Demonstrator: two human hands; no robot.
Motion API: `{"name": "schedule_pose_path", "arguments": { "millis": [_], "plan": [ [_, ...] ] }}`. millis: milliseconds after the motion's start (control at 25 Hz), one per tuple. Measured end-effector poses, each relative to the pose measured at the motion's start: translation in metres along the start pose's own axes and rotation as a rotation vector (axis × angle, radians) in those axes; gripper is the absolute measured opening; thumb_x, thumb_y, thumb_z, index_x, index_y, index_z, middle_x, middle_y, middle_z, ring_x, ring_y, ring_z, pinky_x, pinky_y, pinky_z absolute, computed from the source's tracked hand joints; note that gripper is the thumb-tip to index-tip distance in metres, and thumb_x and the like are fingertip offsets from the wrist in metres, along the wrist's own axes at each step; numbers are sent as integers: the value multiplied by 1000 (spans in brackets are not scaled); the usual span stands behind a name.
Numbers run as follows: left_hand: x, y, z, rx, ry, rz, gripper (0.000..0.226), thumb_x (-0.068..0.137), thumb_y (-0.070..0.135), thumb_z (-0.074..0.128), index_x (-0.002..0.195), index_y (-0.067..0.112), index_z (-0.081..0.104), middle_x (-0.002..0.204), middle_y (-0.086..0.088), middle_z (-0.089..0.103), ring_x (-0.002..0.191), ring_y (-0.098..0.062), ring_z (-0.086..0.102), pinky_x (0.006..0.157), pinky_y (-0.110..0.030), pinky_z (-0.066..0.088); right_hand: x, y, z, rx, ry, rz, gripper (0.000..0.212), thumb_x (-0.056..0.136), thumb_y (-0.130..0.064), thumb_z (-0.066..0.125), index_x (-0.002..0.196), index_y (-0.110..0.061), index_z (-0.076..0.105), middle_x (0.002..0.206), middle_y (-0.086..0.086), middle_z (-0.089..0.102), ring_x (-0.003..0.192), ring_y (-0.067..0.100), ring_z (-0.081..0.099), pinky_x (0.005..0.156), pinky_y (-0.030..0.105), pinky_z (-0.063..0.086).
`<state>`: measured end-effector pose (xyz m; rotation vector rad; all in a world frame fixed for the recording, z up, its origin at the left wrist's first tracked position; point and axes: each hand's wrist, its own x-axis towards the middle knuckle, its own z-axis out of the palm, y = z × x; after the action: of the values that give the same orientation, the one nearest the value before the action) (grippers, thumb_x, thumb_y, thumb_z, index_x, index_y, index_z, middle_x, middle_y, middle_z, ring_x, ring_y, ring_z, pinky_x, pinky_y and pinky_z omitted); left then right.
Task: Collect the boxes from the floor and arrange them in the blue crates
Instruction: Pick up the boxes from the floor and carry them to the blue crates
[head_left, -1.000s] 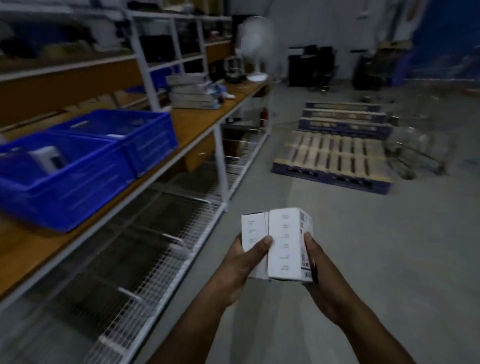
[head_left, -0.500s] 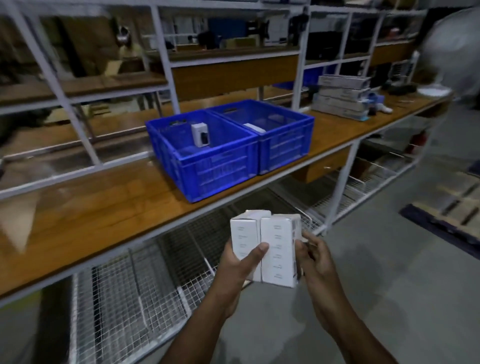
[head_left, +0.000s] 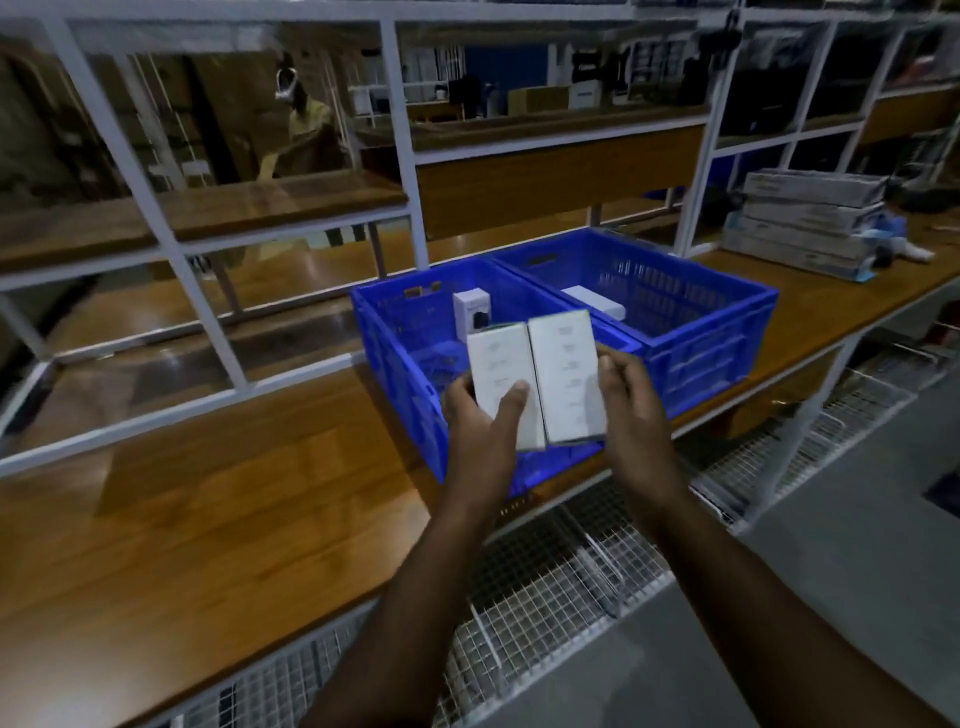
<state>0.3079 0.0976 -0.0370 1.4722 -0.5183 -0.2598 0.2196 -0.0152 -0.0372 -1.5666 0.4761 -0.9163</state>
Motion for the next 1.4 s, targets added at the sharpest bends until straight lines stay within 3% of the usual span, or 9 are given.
{"name": "schedule_pose_path", "arguments": {
  "millis": [120,200,320,440,640,840,1000,1160,1400],
  "plan": [
    [42,8,-9,134,15,60,45,100,37,54,141,22,43,138,7,31,119,-6,51,102,-27,47,49,4,22,-39,-179,-2,51,88,-67,51,134,-47,50,140,-8,51,124,7,55,99,33,49],
    [68,8,-15,278,15,64,55,98,33,56,148,24,36,140,5,29,117,-3,49,87,-9,43,81,13,37,-115,-291,-5,50,82,-71,55,129,-53,51,138,-11,51,127,9,52,100,36,48],
    [103,-6,-25,440,48,-31,80,94,35,64,157,20,17,154,-4,27,130,-18,45,93,-22,40,124,31,54,-186,-334,34,50,92,-56,55,136,-34,50,137,-1,54,117,14,58,88,34,53],
    [130,-20,-28,474,116,-130,92,82,42,69,155,19,17,155,-11,32,129,-27,51,106,-43,47,154,52,60,-204,-424,150,42,101,-27,50,141,-23,41,139,4,52,112,18,58,81,33,52],
    [152,-22,-18,946,62,-132,116,75,43,80,160,22,3,160,-11,24,133,-33,48,102,-40,47,204,78,53,-441,-685,201,91,85,-22,68,153,-41,11,151,3,37,114,29,58,88,45,54],
    [167,-22,-3,1334,47,-202,88,75,83,55,136,20,48,113,-4,71,101,-25,67,75,-35,53,219,81,54,-704,-975,202,71,86,-45,71,147,-24,39,131,4,53,111,27,62,93,46,54],
    [173,-26,3,1272,160,-137,73,85,70,58,139,23,47,119,2,70,105,-20,67,79,-35,54,213,88,61,-770,-848,150,70,87,-59,64,143,-22,43,146,7,45,117,26,58,97,46,51],
    [185,-36,13,1195,75,-114,69,89,64,59,143,24,45,122,3,68,111,-19,64,86,-37,54,211,82,54,-697,-764,127,49,93,-50,61,132,-21,54,131,0,56,105,19,62,88,38,52],
    [194,-42,37,1043,-56,48,55,95,54,57,142,27,48,122,10,68,102,-15,66,77,-32,51,193,77,43,-494,-357,-108,12,99,-22,56,110,-20,61,111,-2,58,95,12,58,86,35,52]
  ]
}}
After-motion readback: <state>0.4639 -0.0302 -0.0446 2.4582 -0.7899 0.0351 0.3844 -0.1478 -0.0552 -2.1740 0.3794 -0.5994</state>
